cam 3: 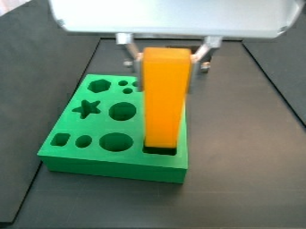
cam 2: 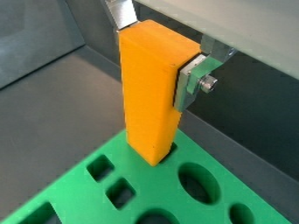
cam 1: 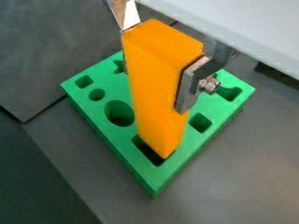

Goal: Insert the rectangle object.

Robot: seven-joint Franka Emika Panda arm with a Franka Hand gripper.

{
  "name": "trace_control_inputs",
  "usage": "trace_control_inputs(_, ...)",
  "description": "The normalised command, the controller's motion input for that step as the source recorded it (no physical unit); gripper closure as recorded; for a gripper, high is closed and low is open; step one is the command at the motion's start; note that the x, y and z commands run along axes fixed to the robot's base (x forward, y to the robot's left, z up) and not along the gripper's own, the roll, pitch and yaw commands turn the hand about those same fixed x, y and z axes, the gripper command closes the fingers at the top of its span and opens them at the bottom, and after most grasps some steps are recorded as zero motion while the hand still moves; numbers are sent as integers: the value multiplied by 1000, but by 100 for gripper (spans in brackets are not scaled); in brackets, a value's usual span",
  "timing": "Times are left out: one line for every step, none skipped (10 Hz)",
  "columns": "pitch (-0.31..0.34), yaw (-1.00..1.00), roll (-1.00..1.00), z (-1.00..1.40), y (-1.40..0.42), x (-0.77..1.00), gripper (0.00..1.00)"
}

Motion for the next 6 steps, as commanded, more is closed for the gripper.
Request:
trace_control_inputs(-41, 0, -21, -426, -177, -40, 100)
trace_control_inputs(-7, 0, -4, -474, -214, 37, 100)
trace_control_inputs(0, 0, 0, -503, -251, 183, 100)
trace_control_inputs(0, 0, -3, -494, -229, 157, 100)
trace_control_inputs(0, 0, -6, -534, -171, 106, 100)
trace_control_inputs(0, 0, 0, -640, -129, 111, 100)
